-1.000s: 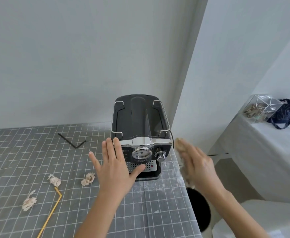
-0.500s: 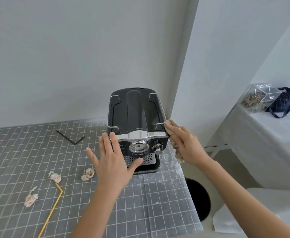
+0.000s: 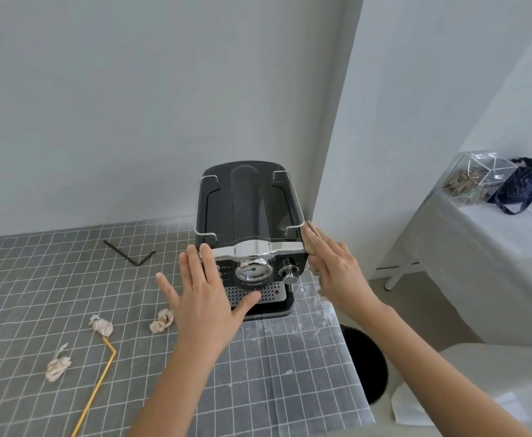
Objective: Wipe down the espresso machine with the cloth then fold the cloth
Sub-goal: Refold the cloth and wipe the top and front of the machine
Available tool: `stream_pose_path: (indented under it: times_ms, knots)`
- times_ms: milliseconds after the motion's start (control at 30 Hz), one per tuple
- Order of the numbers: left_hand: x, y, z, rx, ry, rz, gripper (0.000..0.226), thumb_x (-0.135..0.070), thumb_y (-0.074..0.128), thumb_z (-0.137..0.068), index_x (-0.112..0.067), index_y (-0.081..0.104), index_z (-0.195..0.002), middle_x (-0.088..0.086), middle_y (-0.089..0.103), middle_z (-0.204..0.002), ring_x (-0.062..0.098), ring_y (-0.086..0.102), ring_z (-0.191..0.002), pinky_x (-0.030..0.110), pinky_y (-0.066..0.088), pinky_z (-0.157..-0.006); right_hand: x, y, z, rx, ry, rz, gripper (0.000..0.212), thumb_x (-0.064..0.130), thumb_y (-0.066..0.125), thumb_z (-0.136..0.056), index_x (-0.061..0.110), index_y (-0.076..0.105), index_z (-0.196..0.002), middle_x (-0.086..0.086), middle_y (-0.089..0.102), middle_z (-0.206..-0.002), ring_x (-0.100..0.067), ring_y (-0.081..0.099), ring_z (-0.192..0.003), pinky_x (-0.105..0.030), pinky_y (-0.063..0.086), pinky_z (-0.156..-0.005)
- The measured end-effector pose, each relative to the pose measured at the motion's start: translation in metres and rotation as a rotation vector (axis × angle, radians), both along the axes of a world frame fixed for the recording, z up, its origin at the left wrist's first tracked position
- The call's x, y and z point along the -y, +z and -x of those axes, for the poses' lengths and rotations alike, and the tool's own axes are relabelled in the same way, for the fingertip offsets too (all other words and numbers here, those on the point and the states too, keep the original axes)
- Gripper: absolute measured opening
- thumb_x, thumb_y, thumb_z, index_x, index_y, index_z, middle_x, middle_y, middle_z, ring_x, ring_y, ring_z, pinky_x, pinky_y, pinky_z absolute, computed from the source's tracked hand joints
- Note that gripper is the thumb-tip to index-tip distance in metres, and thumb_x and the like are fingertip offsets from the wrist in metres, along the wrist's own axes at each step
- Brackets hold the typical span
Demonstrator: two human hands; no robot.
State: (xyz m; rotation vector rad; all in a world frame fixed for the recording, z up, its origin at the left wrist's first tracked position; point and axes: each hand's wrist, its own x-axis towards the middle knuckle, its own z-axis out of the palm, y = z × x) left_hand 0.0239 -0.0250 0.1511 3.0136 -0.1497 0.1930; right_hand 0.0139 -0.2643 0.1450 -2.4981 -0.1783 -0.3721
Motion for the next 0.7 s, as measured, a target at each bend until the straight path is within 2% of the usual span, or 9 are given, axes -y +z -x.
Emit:
stream_pose_path:
  times_ms: [67,167,267,367,500,600,633,700]
  knots:
    - [0.000,-0.002,0.000,-0.013,-0.007,0.000,0.122,-0.093,0.019,-0.067,-0.006,0.004,-0.150,0.019,0.015,-0.157,0.034,0.017,-0.145,0.068,0.004,-0.109,0.006,0.002,0.012,0.023,0.048,0.044,0.051,0.010,0.042,-0.102,0.019,0.034,-0.151,0.004,0.032,-0.158,-0.020,0.046,-0.103,-0.041,0.049,-0.090]
    - [0.000,-0.002,-0.001,-0.009,-0.005,-0.010,0.122,-0.094,0.015,-0.066,-0.006,0.006,-0.150,0.019,0.018,-0.156,0.034,0.020,-0.144,0.069,0.007,-0.108,0.023,0.009,0.022,0.114,0.176,0.112,0.057,-0.003,0.050,-0.096,0.017,0.040,-0.149,0.005,0.037,-0.156,-0.017,0.049,-0.105,-0.032,0.049,-0.092]
    - [0.001,-0.003,-0.002,-0.007,-0.007,-0.011,0.121,-0.092,0.015,-0.066,-0.005,0.009,-0.149,0.020,0.021,-0.155,0.035,0.023,-0.143,0.069,0.008,-0.107,0.023,0.010,0.011,0.175,0.107,0.083,0.056,-0.009,0.050,-0.093,0.012,0.046,-0.145,0.000,0.044,-0.151,-0.021,0.052,-0.110,-0.037,0.051,-0.092]
    - [0.001,-0.004,-0.001,-0.010,-0.006,-0.008,0.120,-0.092,0.017,-0.067,-0.005,0.009,-0.149,0.020,0.021,-0.155,0.035,0.023,-0.143,0.069,0.008,-0.107,0.005,0.008,0.005,0.072,0.055,0.061,0.054,-0.003,0.042,-0.094,0.012,0.044,-0.146,-0.004,0.043,-0.151,-0.025,0.051,-0.101,-0.044,0.053,-0.086]
    - [-0.002,-0.003,0.000,-0.012,0.003,0.010,0.122,-0.095,0.018,-0.066,-0.008,0.001,-0.150,0.019,0.019,-0.156,0.035,0.018,-0.144,0.068,0.003,-0.108,0.025,0.028,0.017,0.046,0.251,0.237,0.054,-0.004,0.044,-0.094,0.020,0.050,-0.142,0.002,0.052,-0.145,-0.020,0.057,-0.093,-0.037,0.054,-0.083]
    - [-0.001,-0.002,-0.001,-0.011,0.014,0.047,0.118,-0.093,0.016,-0.067,-0.012,-0.009,-0.149,0.018,0.012,-0.158,0.034,0.006,-0.147,0.065,-0.004,-0.108,0.023,0.076,0.007,0.122,0.271,0.200,0.049,0.000,0.038,-0.094,0.016,0.050,-0.139,-0.004,0.064,-0.117,-0.017,0.055,-0.080,-0.032,0.053,-0.070]
    - [0.000,-0.001,-0.001,-0.009,0.017,0.052,0.118,-0.092,0.017,-0.067,-0.011,-0.009,-0.149,0.018,0.010,-0.158,0.034,0.004,-0.147,0.064,-0.004,-0.108,0.017,0.091,-0.005,0.146,0.223,0.192,0.048,-0.002,0.038,-0.094,0.015,0.047,-0.138,-0.002,0.062,-0.108,-0.020,0.055,-0.078,-0.032,0.052,-0.069]
    - [0.001,0.000,0.000,-0.012,0.020,0.057,0.118,-0.090,0.020,-0.067,-0.010,-0.007,-0.150,0.018,0.009,-0.158,0.033,0.003,-0.147,0.064,-0.004,-0.109,0.005,0.107,-0.044,0.113,0.141,0.306,0.042,-0.003,0.040,-0.096,0.014,0.043,-0.134,0.009,0.052,-0.101,-0.021,0.053,-0.078,-0.031,0.045,-0.069]
